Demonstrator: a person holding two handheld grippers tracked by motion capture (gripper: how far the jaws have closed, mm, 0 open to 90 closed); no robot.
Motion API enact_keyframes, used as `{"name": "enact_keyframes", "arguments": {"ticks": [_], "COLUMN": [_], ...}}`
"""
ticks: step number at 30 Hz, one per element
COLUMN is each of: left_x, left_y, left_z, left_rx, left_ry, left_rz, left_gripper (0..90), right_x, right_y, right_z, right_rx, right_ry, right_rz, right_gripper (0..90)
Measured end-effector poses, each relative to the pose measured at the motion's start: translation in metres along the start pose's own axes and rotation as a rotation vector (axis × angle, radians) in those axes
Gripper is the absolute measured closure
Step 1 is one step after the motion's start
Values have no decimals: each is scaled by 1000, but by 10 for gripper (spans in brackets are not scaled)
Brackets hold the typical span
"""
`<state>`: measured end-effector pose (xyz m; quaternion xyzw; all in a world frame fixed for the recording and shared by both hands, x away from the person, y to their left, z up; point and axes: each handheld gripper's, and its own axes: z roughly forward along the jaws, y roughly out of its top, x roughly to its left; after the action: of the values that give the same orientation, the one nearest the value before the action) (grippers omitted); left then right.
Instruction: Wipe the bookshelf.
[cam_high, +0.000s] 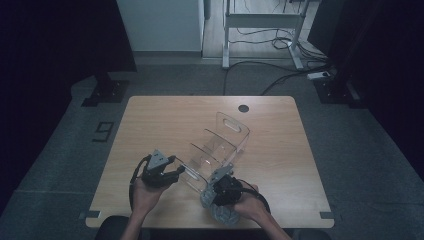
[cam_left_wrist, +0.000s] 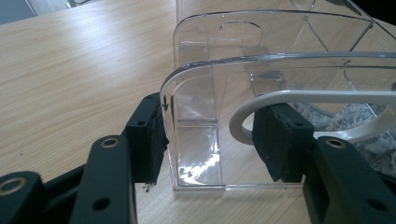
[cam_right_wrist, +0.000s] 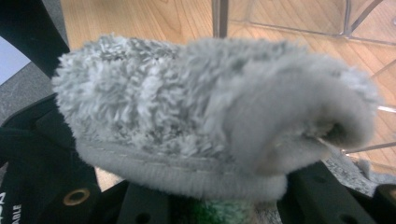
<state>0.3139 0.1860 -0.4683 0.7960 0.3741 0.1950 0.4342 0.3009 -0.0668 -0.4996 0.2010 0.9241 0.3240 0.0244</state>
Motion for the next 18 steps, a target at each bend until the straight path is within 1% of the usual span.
{"name": "enact_keyframes", "arguments": {"ticks": [3, 5, 9, 10, 18], "left_x": [0, 0, -1, 0, 0], "left_y": [0, 0, 0, 0, 0], "left_z": [0, 0, 0, 0, 0], "left_rx": [0, -1, -1, -1, -2], "left_ry": [1, 3, 5, 3, 4], "left_rz": [-1, -1, -2, -2, -1], "left_gripper": [454, 454, 454, 453, 452], "right_x": [-1, -1, 0, 1, 0], "right_y": [-1, -2, -5, -6, -8], "right_z": [4, 9, 20, 22, 24], "right_rx": [10, 23, 71, 75, 74], "right_ry": [-6, -11, -35, -39, -39], "right_rz": [-2, -13, -25, -31, -39], "right_gripper": [661, 662, 664, 664, 662]}}
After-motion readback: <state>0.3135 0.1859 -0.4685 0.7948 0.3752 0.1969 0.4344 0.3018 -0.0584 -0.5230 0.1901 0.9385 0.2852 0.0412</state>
